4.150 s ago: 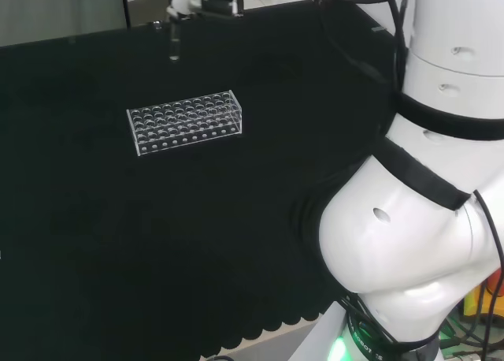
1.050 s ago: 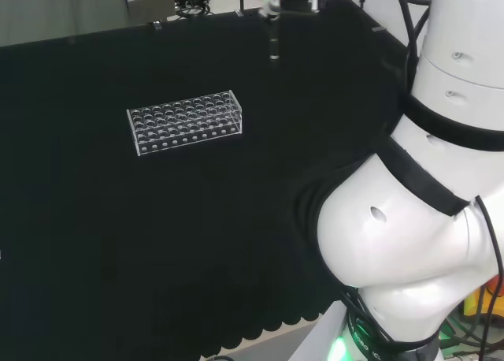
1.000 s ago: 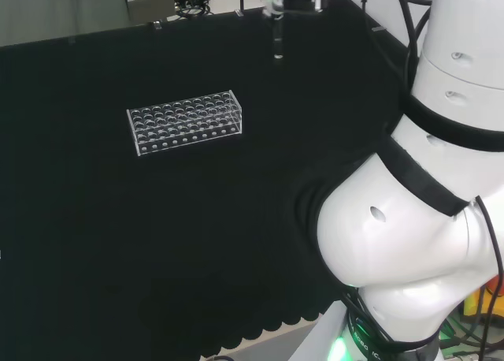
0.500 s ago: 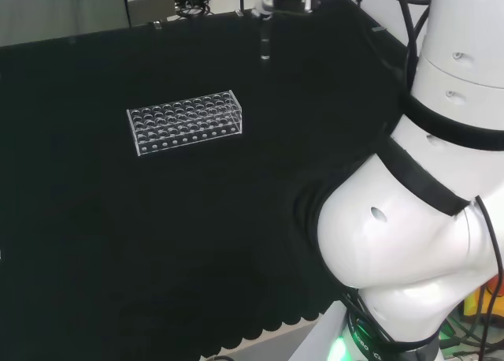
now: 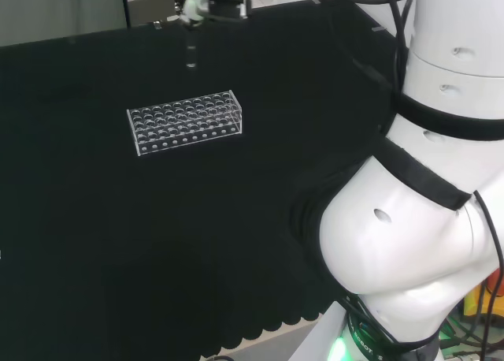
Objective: Shake the test tube.
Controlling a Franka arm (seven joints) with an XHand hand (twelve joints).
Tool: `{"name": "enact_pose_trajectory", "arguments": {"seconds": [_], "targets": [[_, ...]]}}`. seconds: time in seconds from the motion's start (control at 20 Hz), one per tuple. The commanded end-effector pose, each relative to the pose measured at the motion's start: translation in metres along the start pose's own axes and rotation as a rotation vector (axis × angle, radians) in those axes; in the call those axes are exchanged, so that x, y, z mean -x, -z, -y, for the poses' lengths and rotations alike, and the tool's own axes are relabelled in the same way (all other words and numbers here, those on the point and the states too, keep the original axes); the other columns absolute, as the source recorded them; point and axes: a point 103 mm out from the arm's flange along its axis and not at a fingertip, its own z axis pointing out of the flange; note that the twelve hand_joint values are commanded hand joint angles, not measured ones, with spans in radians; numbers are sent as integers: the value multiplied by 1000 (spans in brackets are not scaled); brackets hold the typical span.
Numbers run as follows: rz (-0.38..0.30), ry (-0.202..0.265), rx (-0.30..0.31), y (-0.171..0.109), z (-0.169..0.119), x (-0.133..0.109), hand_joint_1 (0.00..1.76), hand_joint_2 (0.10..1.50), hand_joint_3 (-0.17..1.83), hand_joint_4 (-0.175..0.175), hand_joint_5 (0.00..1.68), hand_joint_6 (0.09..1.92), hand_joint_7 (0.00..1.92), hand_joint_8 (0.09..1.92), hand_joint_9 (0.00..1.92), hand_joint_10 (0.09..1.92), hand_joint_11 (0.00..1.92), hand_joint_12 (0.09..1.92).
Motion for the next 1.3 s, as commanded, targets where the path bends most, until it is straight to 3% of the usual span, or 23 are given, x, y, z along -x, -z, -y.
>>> {"name": "enact_pose_trajectory", "arguments": {"seconds": [0.05, 0.35, 1.0, 1.3], "targets": [[-26, 112, -25, -10, 3, -53, 1317, 600, 771, -175, 1244, 727, 1299, 736, 1545, 667, 1141, 958], [0, 74, -12, -2, 2, -26, 1317, 600, 770, -175, 1244, 727, 1299, 736, 1545, 667, 1141, 958], [105, -168, 49, 37, 6, 110, 1317, 600, 770, -175, 1244, 727, 1299, 736, 1545, 667, 1141, 957], [138, -234, 65, 49, 11, 144, 1317, 600, 770, -175, 1244, 727, 1299, 736, 1545, 667, 1141, 957]]}}
